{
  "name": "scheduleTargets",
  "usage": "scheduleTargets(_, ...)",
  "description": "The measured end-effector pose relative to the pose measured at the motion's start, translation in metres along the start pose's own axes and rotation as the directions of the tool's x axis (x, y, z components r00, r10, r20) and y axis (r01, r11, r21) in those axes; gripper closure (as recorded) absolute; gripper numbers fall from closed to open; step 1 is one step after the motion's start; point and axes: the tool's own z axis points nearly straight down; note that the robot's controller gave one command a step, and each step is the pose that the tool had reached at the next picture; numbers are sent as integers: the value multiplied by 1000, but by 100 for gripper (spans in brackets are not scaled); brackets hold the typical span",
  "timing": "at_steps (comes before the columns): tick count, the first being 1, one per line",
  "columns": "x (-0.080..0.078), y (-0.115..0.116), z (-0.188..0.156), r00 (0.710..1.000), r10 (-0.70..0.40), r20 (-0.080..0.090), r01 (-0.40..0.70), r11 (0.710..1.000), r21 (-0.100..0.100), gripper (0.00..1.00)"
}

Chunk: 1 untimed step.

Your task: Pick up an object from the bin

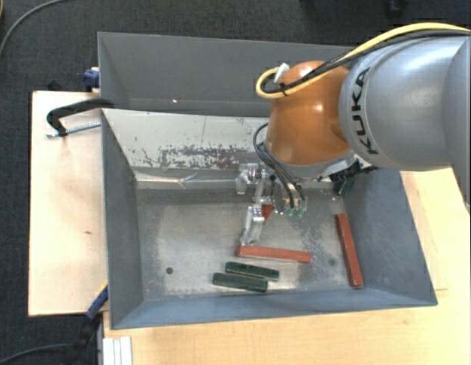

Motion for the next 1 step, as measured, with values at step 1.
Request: scheduleTargets(1,63,-31,41,982,-190,-4,190,982,-3,0)
